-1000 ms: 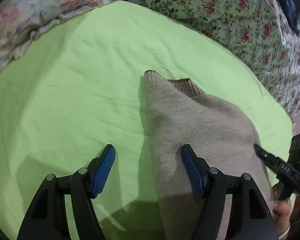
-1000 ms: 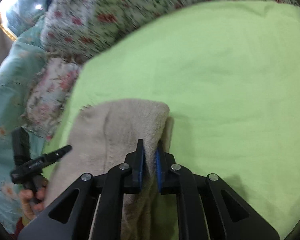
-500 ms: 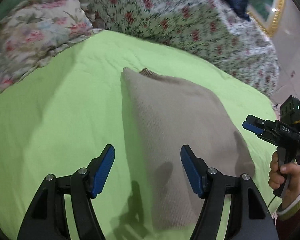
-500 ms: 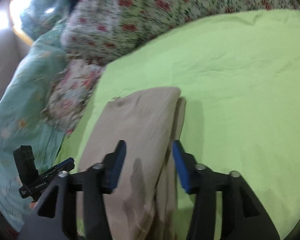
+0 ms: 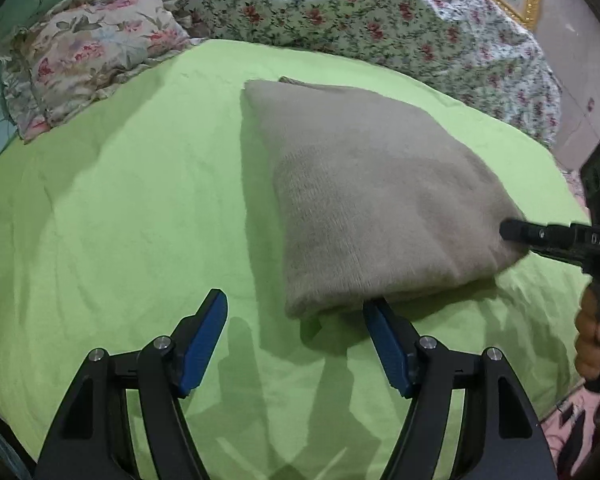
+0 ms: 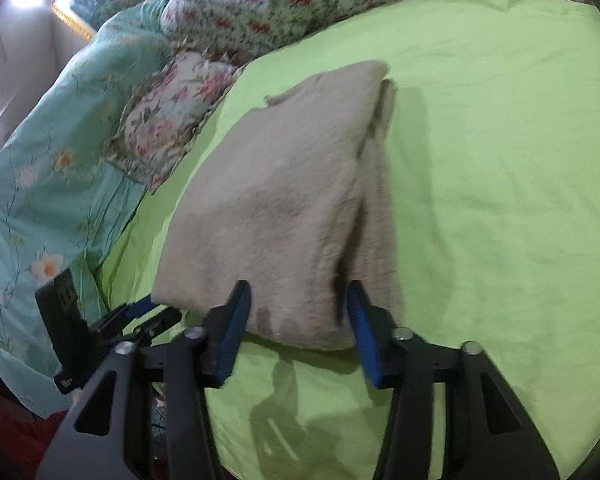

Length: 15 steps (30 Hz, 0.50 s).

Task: Fold small clothes

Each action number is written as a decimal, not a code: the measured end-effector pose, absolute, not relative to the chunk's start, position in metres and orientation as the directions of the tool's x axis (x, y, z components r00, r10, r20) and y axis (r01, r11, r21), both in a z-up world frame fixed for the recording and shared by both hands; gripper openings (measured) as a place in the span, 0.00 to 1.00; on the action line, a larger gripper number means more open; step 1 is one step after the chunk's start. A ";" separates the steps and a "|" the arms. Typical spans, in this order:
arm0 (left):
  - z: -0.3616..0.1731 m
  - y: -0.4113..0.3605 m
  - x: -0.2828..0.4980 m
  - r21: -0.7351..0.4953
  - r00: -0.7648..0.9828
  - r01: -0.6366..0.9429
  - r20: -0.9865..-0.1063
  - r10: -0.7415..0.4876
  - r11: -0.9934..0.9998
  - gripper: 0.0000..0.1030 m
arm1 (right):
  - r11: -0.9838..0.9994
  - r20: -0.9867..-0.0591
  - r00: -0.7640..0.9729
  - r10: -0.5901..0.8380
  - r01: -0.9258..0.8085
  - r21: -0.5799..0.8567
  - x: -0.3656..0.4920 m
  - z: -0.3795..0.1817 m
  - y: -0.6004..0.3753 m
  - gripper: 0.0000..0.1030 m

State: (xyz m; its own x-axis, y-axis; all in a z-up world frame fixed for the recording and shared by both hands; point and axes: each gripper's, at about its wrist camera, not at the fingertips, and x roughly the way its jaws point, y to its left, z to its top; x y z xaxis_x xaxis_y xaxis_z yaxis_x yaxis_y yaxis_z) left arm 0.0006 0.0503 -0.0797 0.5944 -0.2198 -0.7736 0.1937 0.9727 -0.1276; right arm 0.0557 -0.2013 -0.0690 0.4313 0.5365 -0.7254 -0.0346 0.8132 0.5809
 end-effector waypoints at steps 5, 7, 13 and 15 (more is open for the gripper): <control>-0.085 0.054 0.024 -0.099 0.595 0.117 -0.790 -0.150 0.988 0.38 | 0.719 -0.605 0.521 0.603 -0.025 0.695 0.060 -0.045 -0.218 0.07; -0.083 0.051 0.021 -0.103 0.597 0.115 -0.788 -0.152 0.988 0.26 | 0.699 -0.538 0.584 0.607 -0.072 0.711 0.055 -0.018 -0.232 0.06; -0.090 0.039 0.017 -0.111 0.557 0.125 -0.814 -0.163 0.986 0.10 | 0.866 -0.753 0.498 0.429 0.009 0.499 0.050 -0.051 -0.236 0.06; -0.092 0.050 0.020 -0.178 0.533 0.111 -0.820 -0.209 0.978 0.10 | 0.869 -0.795 0.442 0.415 0.066 0.490 0.045 -0.084 -0.241 0.06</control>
